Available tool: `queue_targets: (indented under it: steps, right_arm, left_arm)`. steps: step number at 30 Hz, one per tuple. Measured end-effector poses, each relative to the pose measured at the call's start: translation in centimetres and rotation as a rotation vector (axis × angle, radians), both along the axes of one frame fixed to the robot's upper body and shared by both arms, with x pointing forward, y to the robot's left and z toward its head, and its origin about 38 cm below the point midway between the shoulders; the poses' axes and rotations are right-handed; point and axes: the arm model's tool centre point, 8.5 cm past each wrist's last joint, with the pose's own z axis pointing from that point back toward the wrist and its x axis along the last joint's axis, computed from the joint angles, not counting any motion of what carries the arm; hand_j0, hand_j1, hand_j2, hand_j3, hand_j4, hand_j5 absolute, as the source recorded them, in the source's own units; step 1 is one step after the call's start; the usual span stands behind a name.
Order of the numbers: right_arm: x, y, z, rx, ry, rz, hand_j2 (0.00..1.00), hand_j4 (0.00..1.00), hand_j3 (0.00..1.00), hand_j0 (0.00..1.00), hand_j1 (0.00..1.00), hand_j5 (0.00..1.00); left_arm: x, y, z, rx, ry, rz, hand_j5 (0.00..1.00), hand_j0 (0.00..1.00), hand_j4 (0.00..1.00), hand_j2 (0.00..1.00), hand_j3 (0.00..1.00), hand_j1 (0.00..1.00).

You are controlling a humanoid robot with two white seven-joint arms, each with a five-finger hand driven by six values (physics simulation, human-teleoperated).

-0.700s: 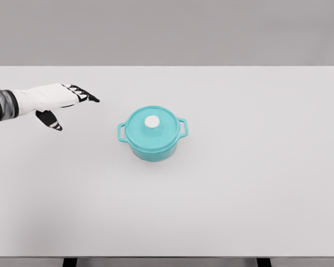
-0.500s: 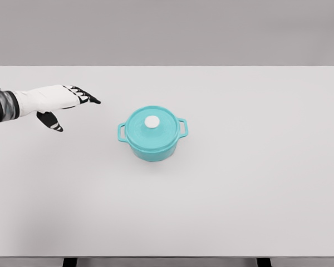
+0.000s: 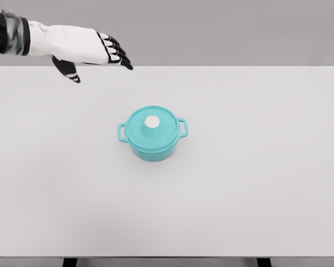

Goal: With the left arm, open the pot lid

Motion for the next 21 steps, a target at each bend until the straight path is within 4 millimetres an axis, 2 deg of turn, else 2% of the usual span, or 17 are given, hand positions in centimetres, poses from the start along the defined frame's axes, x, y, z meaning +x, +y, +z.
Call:
queue_targets:
  steps: [4, 14, 15, 18, 21]
  right_arm:
    - [0.0, 0.0, 0.0, 0.0, 0.0, 0.0, 1.0, 1.0, 1.0, 1.0, 1.0, 1.0]
    - [0.0, 0.0, 0.0, 0.0, 0.0, 0.0, 1.0, 1.0, 1.0, 1.0, 1.0, 1.0]
    - [0.0, 0.0, 0.0, 0.0, 0.0, 0.0, 1.0, 1.0, 1.0, 1.0, 1.0, 1.0]
    - [0.0, 0.0, 0.0, 0.0, 0.0, 0.0, 1.0, 1.0, 1.0, 1.0, 1.0, 1.0]
    - [0.0, 0.0, 0.0, 0.0, 0.0, 0.0, 1.0, 1.0, 1.0, 1.0, 1.0, 1.0]
  left_arm:
    - [-1.1, -3.1, -1.7, 0.013, 0.066, -0.092, 1.0, 1.0, 1.0, 1.0, 1.0, 1.0]
    - [-2.7, -5.0, -2.0, -0.1, 0.166, -0.161, 1.0, 1.0, 1.0, 1.0, 1.0, 1.0]
    - [-3.0, -5.3, -3.5, -0.106, 0.2, -0.166, 1.0, 1.0, 1.0, 1.0, 1.0, 1.0]
    - [-3.3, -6.4, -5.1, -0.096, 0.218, -0.191, 1.0, 1.0, 1.0, 1.0, 1.0, 1.0]
    - [-3.4, -7.2, -5.5, -0.092, 0.21, -0.205, 1.0, 1.0, 1.0, 1.0, 1.0, 1.0]
